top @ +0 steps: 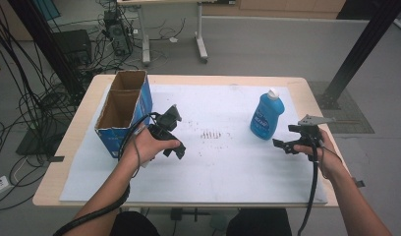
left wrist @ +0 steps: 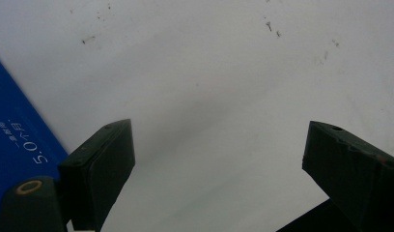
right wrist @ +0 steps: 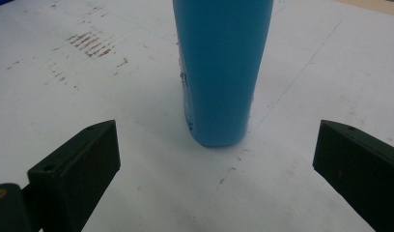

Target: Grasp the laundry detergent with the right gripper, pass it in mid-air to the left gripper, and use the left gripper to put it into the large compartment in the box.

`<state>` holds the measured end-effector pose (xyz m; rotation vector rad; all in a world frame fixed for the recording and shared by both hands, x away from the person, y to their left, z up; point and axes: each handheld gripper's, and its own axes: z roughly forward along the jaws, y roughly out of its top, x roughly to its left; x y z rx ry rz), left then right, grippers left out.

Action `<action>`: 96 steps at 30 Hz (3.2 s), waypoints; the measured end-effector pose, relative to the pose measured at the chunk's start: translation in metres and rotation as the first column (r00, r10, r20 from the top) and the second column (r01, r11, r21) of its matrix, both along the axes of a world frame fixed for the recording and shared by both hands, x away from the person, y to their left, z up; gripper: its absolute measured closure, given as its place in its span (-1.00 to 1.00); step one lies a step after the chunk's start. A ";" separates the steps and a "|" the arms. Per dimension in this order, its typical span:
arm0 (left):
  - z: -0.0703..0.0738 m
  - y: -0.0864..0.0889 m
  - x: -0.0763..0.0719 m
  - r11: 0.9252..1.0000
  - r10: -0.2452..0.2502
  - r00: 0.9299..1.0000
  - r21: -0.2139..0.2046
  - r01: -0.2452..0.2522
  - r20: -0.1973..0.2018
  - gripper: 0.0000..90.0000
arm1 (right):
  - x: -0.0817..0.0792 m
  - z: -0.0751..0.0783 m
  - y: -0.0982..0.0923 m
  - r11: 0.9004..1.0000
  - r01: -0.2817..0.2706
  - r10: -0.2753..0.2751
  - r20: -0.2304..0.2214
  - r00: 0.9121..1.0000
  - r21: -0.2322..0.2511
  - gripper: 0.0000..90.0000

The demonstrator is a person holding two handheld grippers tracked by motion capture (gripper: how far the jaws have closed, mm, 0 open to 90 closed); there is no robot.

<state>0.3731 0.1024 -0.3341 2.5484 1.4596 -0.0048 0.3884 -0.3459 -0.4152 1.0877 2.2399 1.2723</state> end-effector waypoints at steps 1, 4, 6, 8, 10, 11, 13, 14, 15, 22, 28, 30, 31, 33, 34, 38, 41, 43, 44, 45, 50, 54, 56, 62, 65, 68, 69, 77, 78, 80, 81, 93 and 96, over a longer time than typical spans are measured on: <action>0.001 0.000 0.000 1.000 0.000 1.000 0.001 0.000 0.002 -0.74 | 0.000 -0.001 0.000 1.000 0.000 0.000 0.003 1.000 0.009 -0.94; 0.001 0.001 -0.001 1.000 0.003 1.000 -0.001 -0.003 -0.001 -0.74 | 0.002 -0.005 0.001 0.999 0.002 -0.003 0.024 1.000 0.043 -0.94; 0.002 0.002 -0.001 1.000 0.006 1.000 -0.007 -0.006 -0.001 -0.74 | 0.004 -0.007 0.002 0.998 0.009 -0.011 0.032 0.999 0.062 -0.94; 0.003 0.004 -0.002 1.000 0.016 1.000 -0.019 -0.016 0.003 -0.74 | 0.005 -0.009 0.003 0.997 0.007 -0.010 0.038 0.999 0.072 -0.94; 0.003 0.005 -0.002 1.000 0.019 1.000 -0.017 -0.019 0.007 -0.74 | 0.006 -0.011 0.005 0.996 0.005 -0.009 0.046 0.999 0.084 -0.94; 0.004 0.006 -0.002 1.000 0.015 1.000 -0.019 -0.015 0.002 -0.74 | 0.006 -0.011 0.005 0.996 0.002 -0.006 0.050 0.999 0.086 -0.94; 0.004 0.007 -0.002 1.000 0.018 1.000 -0.019 -0.018 0.003 -0.74 | 0.006 -0.012 0.007 0.996 -0.003 -0.003 0.068 0.998 0.093 -0.93; 0.005 0.007 -0.002 1.000 0.018 1.000 -0.017 -0.018 0.005 -0.74 | 0.007 -0.012 0.008 0.995 -0.007 -0.001 0.082 0.997 0.104 -0.93; 0.005 0.007 -0.002 1.000 0.019 1.000 -0.018 -0.019 0.002 -0.74 | 0.007 -0.012 0.009 0.994 -0.009 -0.001 0.089 0.996 0.111 -0.93; 0.004 0.006 -0.003 1.000 0.015 1.000 -0.012 -0.015 -0.003 -0.74 | 0.010 -0.014 0.015 0.991 -0.018 -0.002 0.148 0.989 0.129 -0.92; 0.003 0.003 -0.004 1.000 0.010 1.000 -0.008 -0.010 -0.009 -0.74 | 0.017 -0.017 0.019 0.991 -0.025 -0.002 0.193 0.981 0.134 -0.92; 0.003 0.002 -0.005 1.000 0.008 1.000 -0.006 -0.008 -0.008 -0.74 | 0.018 -0.018 0.019 0.990 -0.026 -0.001 0.200 0.980 0.136 -0.92; 0.003 0.002 -0.005 1.000 0.008 1.000 -0.006 -0.008 -0.010 -0.74 | 0.019 -0.018 0.020 0.990 -0.028 -0.001 0.207 0.978 0.139 -0.92; 0.002 0.001 -0.005 1.000 0.004 1.000 -0.001 -0.004 -0.011 -0.74 | 0.021 -0.019 0.021 0.990 -0.031 -0.001 0.224 0.975 0.141 -0.92; 0.003 0.001 -0.005 1.000 0.002 1.000 -0.001 -0.002 -0.012 -0.74 | 0.022 -0.020 0.021 0.989 -0.029 -0.005 0.227 0.974 0.144 -0.92; 0.004 0.000 -0.005 1.000 -0.001 1.000 0.001 0.001 -0.012 -0.74 | 0.026 -0.022 0.023 0.989 -0.030 -0.004 0.236 0.972 0.144 -0.92; 0.006 -0.001 -0.005 1.000 0.002 1.000 -0.001 -0.002 -0.007 -0.74 | 0.029 -0.025 0.025 0.989 -0.031 -0.006 0.247 0.969 0.144 -0.92; 0.006 -0.002 -0.005 1.000 -0.002 1.000 0.001 0.002 -0.007 -0.74 | 0.031 -0.026 0.026 0.988 -0.032 -0.009 0.256 0.967 0.153 -0.91; 0.007 -0.002 -0.005 1.000 -0.002 1.000 0.001 0.002 -0.006 -0.74 | 0.032 -0.026 0.027 0.987 -0.032 -0.009 0.259 0.966 0.155 -0.91; 0.006 -0.003 -0.005 1.000 -0.004 1.000 0.003 0.004 -0.006 -0.74 | 0.033 -0.027 0.028 0.988 -0.029 -0.011 0.258 0.966 0.153 -0.91; 0.005 -0.004 -0.006 1.000 -0.007 1.000 0.000 0.007 -0.009 -0.74 | 0.037 -0.029 0.031 0.988 -0.025 -0.017 0.267 0.963 0.155 -0.91; 0.006 -0.005 -0.006 1.000 -0.010 1.000 0.000 0.010 -0.009 -0.74 | 0.042 -0.029 0.035 0.988 -0.025 -0.019 0.276 0.961 0.155 -0.91; 0.006 -0.006 -0.006 1.000 -0.011 1.000 -0.002 0.011 -0.009 -0.74 | 0.043 -0.030 0.038 0.987 -0.031 -0.015 0.281 0.960 0.157 -0.90; 0.005 -0.006 -0.006 1.000 -0.011 1.000 -0.001 0.011 -0.008 -0.74 | 0.046 -0.032 0.042 0.988 -0.031 -0.013 0.283 0.959 0.149 -0.90; 0.005 -0.005 -0.006 1.000 -0.014 1.000 0.000 0.014 -0.010 -0.74 | 0.047 -0.032 0.044 0.988 -0.031 -0.013 0.284 0.959 0.150 -0.90; 0.005 -0.005 -0.006 1.000 -0.012 1.000 -0.001 0.012 -0.011 -0.74 | 0.048 -0.031 0.044 0.988 -0.032 -0.013 0.286 0.958 0.153 -0.90; 0.005 -0.004 -0.006 1.000 -0.011 1.000 -0.001 0.011 -0.010 -0.74 | 0.048 -0.031 0.045 0.988 -0.032 -0.013 0.287 0.958 0.153 -0.90; 0.005 -0.003 -0.006 1.000 -0.011 1.000 0.000 0.011 -0.010 -0.74 | 0.048 -0.030 0.047 0.987 -0.037 -0.011 0.288 0.958 0.159 -0.90; 0.005 -0.004 -0.006 1.000 -0.011 1.000 0.002 0.011 -0.010 -0.74 | 0.048 -0.030 0.047 0.986 -0.039 -0.009 0.289 0.957 0.160 -0.90; 0.005 -0.004 -0.006 1.000 -0.012 1.000 0.001 0.012 -0.013 -0.74 | 0.048 -0.029 0.047 0.987 -0.038 -0.010 0.291 0.957 0.159 -0.90; 0.005 -0.004 -0.006 1.000 -0.010 1.000 0.004 0.010 -0.009 -0.74 | 0.048 -0.029 0.047 0.987 -0.037 -0.011 0.289 0.957 0.159 -0.90; 0.006 -0.006 -0.007 1.000 -0.015 1.000 0.002 0.015 -0.013 -0.73 | 0.047 -0.029 0.045 0.984 -0.030 -0.021 0.283 0.959 0.176 -0.90; 0.007 -0.006 -0.007 1.000 -0.016 1.000 0.000 0.016 -0.016 -0.73 | 0.047 -0.028 0.045 0.983 -0.033 -0.021 0.287 0.958 0.180 -0.90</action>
